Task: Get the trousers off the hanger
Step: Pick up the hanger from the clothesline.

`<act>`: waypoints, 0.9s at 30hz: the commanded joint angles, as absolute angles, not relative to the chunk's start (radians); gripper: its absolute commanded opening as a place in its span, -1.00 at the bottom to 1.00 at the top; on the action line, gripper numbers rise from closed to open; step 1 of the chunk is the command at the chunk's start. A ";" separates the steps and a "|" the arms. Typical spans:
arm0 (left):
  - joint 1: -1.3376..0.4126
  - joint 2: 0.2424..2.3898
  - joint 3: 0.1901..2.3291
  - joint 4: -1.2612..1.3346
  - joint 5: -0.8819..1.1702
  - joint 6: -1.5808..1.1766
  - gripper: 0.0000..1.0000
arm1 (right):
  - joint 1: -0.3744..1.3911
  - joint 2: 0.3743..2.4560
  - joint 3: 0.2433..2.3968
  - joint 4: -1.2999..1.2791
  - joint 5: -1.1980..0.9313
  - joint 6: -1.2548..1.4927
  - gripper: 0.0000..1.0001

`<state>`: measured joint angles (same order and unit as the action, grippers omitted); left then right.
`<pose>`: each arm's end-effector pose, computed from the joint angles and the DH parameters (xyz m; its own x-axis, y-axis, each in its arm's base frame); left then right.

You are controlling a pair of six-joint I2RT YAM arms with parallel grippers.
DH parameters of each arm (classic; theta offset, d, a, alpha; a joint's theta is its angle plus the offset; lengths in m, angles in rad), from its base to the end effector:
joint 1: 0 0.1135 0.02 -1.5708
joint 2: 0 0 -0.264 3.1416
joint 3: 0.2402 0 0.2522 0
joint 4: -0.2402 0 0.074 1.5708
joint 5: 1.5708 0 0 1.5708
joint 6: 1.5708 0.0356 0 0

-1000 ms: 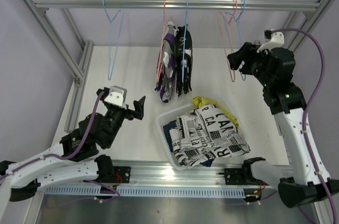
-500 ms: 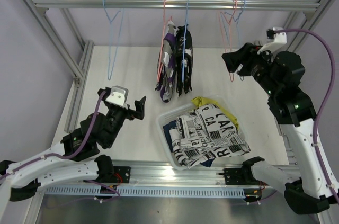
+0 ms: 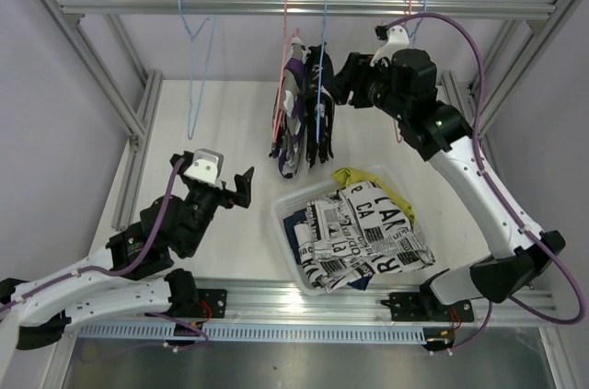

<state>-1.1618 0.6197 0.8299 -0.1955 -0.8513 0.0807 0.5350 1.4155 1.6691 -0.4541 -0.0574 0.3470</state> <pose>0.0761 -0.1083 0.3781 0.0305 0.0633 -0.9975 0.3041 0.9501 0.0696 0.2644 0.1591 0.4720 -0.3507 0.1869 -0.9177 -0.4659 0.8152 0.3440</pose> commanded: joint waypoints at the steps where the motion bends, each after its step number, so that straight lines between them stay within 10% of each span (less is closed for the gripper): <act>1: -1.150 0.618 0.821 -0.164 -0.828 0.100 0.99 | 0.538 1.446 1.749 -0.350 -0.060 0.373 0.27; 12: -1.147 0.597 0.824 -0.164 -0.810 0.095 0.99 | 0.532 1.572 1.778 -0.242 -0.152 0.439 0.24; 19: -1.144 0.592 0.824 -0.169 -0.799 0.092 0.99 | 0.520 1.617 1.752 -0.167 -0.201 0.482 -0.48; 27: -1.135 0.592 0.822 -0.167 -0.784 0.091 0.99 | 0.509 1.614 1.723 -0.121 -0.245 0.503 -0.85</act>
<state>-1.1484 0.5945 0.8299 -0.1951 -0.8055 0.0803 0.5137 1.6176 1.7245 -0.2111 -0.2096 0.4950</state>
